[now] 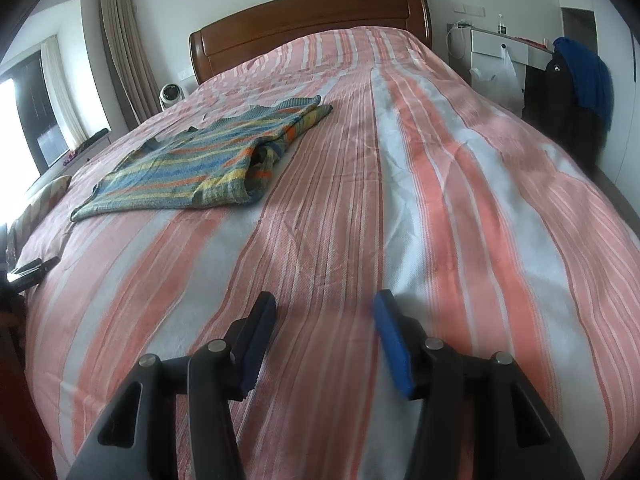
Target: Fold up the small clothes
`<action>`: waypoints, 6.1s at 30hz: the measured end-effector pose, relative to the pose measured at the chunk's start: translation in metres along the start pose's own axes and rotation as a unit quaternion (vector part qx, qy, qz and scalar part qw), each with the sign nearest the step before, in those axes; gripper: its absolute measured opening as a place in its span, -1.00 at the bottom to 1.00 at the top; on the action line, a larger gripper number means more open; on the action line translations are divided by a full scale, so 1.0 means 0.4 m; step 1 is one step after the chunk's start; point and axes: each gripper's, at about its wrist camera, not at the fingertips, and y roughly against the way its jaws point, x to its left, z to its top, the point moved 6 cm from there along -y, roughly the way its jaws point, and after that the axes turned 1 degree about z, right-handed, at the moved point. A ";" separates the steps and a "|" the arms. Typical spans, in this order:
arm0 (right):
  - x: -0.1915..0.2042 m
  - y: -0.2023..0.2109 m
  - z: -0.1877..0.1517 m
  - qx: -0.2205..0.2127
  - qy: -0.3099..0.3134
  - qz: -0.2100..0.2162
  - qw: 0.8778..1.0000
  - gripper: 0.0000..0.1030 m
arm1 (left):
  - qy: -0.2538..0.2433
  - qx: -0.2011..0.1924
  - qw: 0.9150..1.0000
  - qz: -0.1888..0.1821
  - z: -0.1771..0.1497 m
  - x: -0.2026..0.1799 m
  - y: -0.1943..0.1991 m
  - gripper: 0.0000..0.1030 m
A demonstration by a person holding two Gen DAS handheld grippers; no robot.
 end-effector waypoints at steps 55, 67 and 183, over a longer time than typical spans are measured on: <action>-0.002 0.007 -0.004 -0.012 -0.002 0.000 1.000 0.01 | -0.001 -0.024 1.000 0.006 -0.002 -0.001 0.009 0.99; -0.002 0.007 -0.004 -0.012 -0.002 0.000 1.000 0.01 | -0.001 -0.024 1.000 0.006 -0.002 -0.001 0.009 0.99; -0.011 0.012 -0.001 -0.019 -0.005 0.005 1.000 0.02 | 0.000 -0.026 1.000 0.006 -0.003 -0.002 0.010 0.99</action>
